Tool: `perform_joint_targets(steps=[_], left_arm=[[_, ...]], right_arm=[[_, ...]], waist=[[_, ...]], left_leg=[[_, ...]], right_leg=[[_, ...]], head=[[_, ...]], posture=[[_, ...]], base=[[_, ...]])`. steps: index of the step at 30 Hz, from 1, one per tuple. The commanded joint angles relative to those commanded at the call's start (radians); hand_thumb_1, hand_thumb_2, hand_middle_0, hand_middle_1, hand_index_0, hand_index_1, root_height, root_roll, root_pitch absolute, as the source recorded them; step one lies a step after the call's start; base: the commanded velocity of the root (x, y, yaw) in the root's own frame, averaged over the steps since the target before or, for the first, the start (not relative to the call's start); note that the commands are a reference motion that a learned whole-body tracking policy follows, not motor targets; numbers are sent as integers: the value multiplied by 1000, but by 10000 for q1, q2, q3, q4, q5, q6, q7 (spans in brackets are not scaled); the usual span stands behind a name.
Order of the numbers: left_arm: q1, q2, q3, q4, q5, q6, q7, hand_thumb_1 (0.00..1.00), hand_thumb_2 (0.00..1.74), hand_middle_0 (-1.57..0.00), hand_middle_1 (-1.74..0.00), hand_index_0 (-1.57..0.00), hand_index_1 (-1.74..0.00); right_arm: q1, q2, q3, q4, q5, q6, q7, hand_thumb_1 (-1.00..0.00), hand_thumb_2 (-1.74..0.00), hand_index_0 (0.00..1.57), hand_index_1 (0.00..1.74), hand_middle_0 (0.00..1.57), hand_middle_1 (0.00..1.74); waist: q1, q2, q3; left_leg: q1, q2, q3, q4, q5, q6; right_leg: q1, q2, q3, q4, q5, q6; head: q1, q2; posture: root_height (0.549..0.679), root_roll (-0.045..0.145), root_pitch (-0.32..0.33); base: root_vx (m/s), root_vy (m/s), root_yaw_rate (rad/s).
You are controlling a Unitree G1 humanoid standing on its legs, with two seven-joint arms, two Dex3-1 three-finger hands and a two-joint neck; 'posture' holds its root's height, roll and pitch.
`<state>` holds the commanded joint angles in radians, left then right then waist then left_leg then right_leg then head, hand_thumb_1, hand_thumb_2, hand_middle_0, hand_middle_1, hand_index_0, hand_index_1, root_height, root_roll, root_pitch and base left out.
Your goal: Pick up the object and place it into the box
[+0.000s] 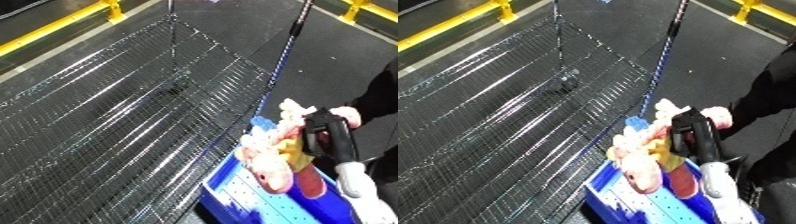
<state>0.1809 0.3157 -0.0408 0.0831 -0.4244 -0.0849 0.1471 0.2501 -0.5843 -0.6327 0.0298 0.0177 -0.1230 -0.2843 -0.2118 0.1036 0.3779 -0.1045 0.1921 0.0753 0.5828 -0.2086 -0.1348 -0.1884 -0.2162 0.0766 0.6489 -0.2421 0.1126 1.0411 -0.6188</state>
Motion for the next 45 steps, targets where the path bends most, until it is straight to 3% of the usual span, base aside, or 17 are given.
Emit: perform_joint_targets(steps=[5,10,14,17,30,39,45], left_arm=[[-129,37,-284,203,-75,-2,-11,1000,1740,-1570,-1740,-1570,-1740],[-248,114,-442,373,-111,-131,13,1000,1740,-1570,-1740,-1570,-1740],[-321,173,-506,454,-155,-255,30,1000,1740,-1570,-1740,-1570,-1740],[-358,231,-538,430,-161,-332,14,1000,1740,-1570,-1740,-1570,-1740],[-315,292,-555,480,-189,-488,27,1000,1740,-1570,-1740,-1570,-1740],[-91,227,-336,356,-195,-487,14,1000,1740,-1570,-1740,-1570,-1740],[108,139,-55,267,-238,-414,56,1000,1740,-1570,-1740,-1570,-1740]], right_arm=[[88,255,-16,959,422,-17,-213,-1000,-1740,1570,1740,1570,1740],[-291,372,-29,2330,1524,-283,-489,-1000,-1740,1570,1740,1570,1740],[-625,298,-85,3594,2513,-502,-567,-800,-1392,1256,1392,1256,1392],[-795,82,-86,4304,2866,-572,-557,-650,-1131,1020,1131,1020,1131],[-1317,-637,-405,4937,2819,-658,-997,0,0,0,0,0,0],[-1400,-363,-102,3945,2386,-671,-1076,0,0,0,0,0,0],[-1573,247,690,2385,2372,-782,-499,0,0,0,0,0,0]], waist=[[-337,205,-89],[-445,346,-126],[-432,393,-139],[-414,418,-137],[-309,560,-175],[-64,487,-194],[192,323,-137]], left_leg=[[63,-44,122,-58,-3,-21],[53,-90,154,-101,27,-46],[43,-110,172,-154,63,-68],[28,-116,193,-195,91,-87],[-1,-161,217,-313,177,-101],[-8,-152,153,-416,252,-73],[-33,-123,71,-431,307,-59]], right_leg=[[20,8,89,-105,69,-31],[7,-7,93,-166,122,-50],[-18,2,88,-200,142,-57],[-54,3,93,-219,165,-57],[-80,8,55,-271,174,-59],[-28,35,-61,-292,147,-52],[-14,78,-142,-195,85,-59]], head=[[414,-159],[528,-154],[584,36],[692,261],[991,513],[399,379],[-289,277]], posture=[[647,76,-182],[649,81,-179],[650,84,-176],[650,86,-173],[653,91,-162],[653,89,-160],[652,84,-163]], base=[[-15,20,-75],[-13,11,-17],[-12,-2,-17],[-14,-14,-3],[-5,-12,7],[14,-20,34],[2,-18,84]])
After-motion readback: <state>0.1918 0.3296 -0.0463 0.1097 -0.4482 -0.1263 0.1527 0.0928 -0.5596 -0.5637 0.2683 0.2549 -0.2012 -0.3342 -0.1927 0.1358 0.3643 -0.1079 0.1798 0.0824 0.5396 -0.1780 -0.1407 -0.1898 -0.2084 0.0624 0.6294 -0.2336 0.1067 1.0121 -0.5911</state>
